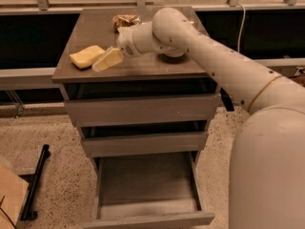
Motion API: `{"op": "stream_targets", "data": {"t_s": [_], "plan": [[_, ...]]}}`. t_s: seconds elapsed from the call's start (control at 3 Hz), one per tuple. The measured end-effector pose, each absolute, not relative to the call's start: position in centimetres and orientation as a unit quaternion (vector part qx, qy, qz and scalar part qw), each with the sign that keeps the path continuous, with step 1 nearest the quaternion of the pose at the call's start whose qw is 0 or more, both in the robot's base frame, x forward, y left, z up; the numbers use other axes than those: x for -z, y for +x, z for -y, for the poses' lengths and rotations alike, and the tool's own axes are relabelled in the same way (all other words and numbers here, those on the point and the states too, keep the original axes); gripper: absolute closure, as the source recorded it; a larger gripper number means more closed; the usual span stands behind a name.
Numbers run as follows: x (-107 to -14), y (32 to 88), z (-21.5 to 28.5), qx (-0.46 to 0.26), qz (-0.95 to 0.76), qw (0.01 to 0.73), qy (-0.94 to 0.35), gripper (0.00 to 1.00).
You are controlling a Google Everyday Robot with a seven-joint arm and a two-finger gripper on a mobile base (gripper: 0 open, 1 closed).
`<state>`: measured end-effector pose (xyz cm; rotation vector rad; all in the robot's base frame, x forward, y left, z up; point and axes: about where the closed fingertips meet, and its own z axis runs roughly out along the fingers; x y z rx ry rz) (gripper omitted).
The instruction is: Place sponge into bottom drawer
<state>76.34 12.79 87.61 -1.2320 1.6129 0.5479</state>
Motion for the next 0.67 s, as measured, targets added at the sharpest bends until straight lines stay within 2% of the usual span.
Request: {"op": "stream_targets", "data": {"t_s": [0.67], "plan": [[-85.2,79.9,-17.8,-0.268,-0.663,0.500,-0.488,0.00]]}}
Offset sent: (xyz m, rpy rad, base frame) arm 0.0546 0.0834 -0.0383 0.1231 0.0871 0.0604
